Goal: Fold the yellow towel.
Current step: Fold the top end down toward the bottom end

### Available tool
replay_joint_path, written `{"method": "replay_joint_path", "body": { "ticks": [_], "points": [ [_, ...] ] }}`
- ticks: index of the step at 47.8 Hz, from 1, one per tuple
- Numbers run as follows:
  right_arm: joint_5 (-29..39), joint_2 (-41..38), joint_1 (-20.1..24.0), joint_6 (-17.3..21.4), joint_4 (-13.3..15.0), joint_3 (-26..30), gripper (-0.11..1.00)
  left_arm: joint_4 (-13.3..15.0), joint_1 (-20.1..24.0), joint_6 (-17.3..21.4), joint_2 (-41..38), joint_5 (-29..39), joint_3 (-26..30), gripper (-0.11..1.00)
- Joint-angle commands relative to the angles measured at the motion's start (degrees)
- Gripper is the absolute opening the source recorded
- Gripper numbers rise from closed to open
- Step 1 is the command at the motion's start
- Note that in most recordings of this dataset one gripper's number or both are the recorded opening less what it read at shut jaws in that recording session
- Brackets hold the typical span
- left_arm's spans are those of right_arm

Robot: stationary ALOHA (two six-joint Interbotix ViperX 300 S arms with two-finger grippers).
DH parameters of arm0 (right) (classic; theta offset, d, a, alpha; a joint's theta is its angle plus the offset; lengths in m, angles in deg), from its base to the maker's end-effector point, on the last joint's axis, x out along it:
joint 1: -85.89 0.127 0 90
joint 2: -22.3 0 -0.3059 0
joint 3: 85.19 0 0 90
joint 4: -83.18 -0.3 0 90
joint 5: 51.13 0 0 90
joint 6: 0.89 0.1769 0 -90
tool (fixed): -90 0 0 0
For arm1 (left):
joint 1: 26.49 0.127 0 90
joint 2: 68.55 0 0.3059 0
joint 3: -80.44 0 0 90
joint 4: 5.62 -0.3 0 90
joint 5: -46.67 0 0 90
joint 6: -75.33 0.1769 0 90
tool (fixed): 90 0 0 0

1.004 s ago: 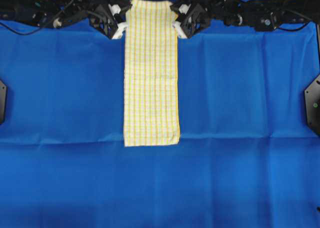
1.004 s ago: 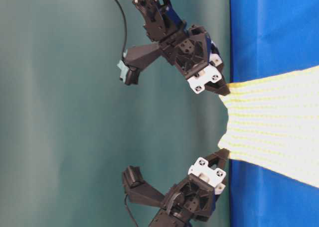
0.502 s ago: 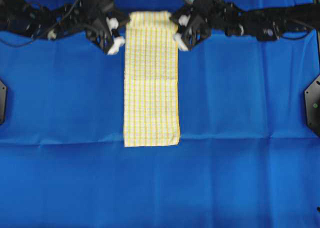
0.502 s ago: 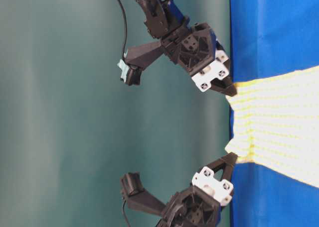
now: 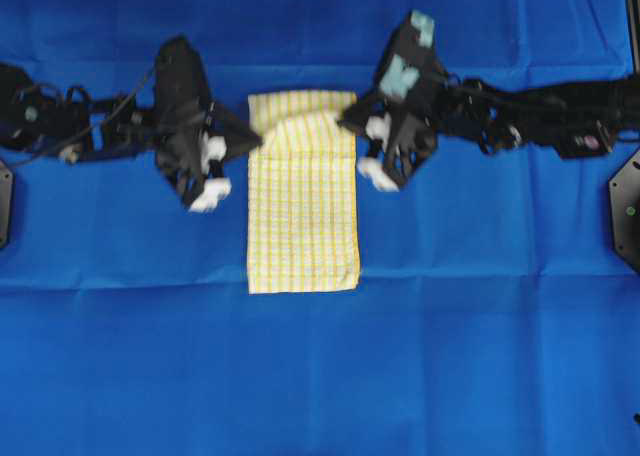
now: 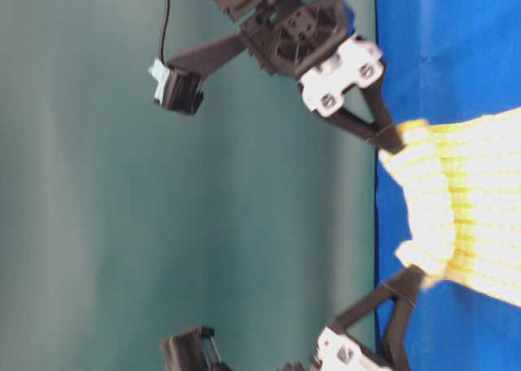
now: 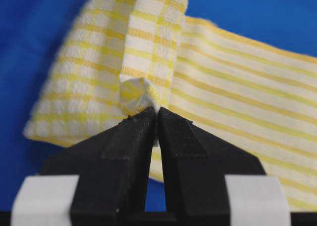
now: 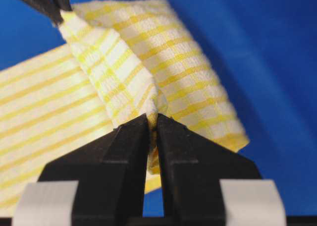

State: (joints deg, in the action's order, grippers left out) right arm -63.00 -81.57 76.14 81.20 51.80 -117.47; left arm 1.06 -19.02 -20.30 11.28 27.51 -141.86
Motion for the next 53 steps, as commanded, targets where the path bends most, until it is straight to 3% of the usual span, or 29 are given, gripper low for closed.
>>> {"method": "replay_joint_path", "body": {
  "ticks": [1, 9, 20, 53],
  "points": [
    [-1.05, 2.20, 2.90, -0.09, -1.67, -0.70, 0.05, 0.26, -3.34, -1.58, 2.02, -0.79, -0.35, 0.02],
    [-2.99, 2.81, 8.26, -0.09, -4.04, -2.29, 0.05, 0.26, -9.76, -5.89, 2.90, -1.32, -1.41, 0.02],
    [-4.83, 2.99, 13.80, -0.09, -5.80, -2.81, 0.05, 0.26, -16.26, -8.53, 2.72, -1.32, -1.41, 0.02],
    [-5.62, -1.76, 17.67, -0.09, -6.50, -2.20, 0.05, 0.26, -17.93, -8.35, -2.64, -1.32, -0.79, 0.02]
  ]
}}
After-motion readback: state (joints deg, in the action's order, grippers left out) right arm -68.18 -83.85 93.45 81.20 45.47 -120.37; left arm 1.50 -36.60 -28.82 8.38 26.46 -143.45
